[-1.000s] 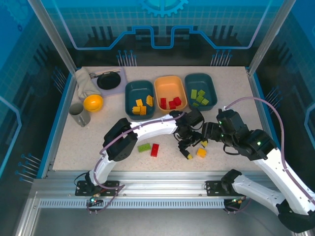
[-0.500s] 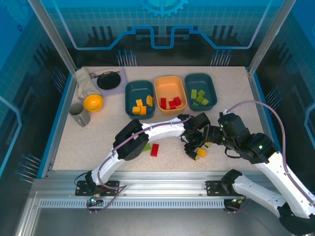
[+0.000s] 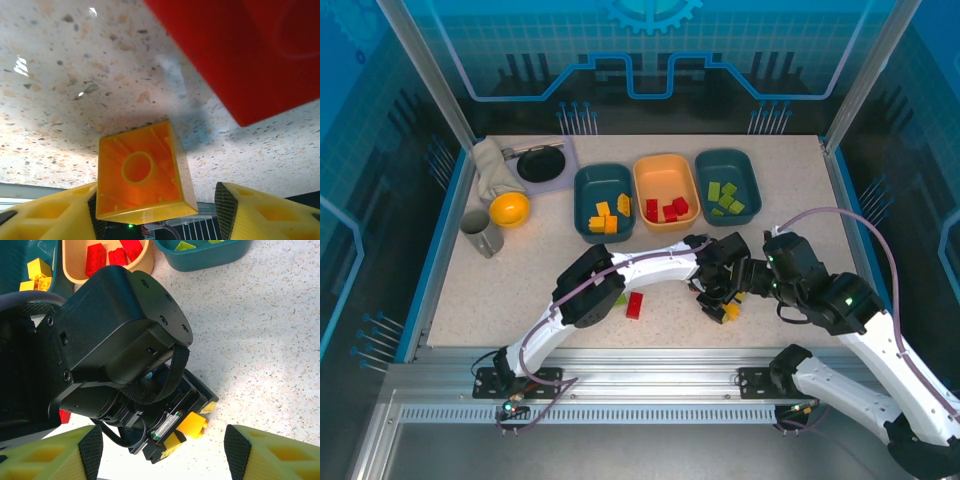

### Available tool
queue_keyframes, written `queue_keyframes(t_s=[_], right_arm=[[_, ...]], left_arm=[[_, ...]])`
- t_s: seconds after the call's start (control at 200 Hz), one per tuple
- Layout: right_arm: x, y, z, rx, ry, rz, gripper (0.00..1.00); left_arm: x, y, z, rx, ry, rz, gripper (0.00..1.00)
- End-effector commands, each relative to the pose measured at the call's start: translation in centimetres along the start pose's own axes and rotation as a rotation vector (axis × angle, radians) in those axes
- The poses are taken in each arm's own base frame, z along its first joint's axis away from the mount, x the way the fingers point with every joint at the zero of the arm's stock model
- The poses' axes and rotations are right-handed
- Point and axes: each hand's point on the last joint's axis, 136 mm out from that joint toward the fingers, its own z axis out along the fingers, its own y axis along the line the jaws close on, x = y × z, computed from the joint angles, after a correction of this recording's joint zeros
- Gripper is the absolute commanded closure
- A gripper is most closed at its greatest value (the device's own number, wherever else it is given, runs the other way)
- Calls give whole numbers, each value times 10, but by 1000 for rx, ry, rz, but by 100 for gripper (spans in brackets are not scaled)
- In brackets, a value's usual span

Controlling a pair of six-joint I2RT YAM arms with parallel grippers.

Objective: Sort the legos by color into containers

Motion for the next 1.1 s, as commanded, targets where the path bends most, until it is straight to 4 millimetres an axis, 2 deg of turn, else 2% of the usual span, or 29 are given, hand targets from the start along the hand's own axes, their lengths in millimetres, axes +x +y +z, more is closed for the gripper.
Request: queue_keyframes(t_s=[0.0,0.47,0.76,0.84,0.945,1.095], right_arm=[[4,4,2,-23,8,-27,31],[3,4,4,-31,4,-16,31],[-3,5,1,-40,-27,-15,31],[-7,8,-1,-56,-46,-20,31],[-18,17,-7,-99,-89,-35,31],[-36,53,-15,-275,-162,-106,31]], left_arm=[[-15,17,15,-75,-55,-45,42],[-17,18,4,-104,-103,39,57],[-8,-5,-23,-38,-133,145,67],[-9,-12,-38,-9,-154,174,67],[-16,-24,-70,45,-200,209,67],[-40,-33,-125,115,-304,262,68]])
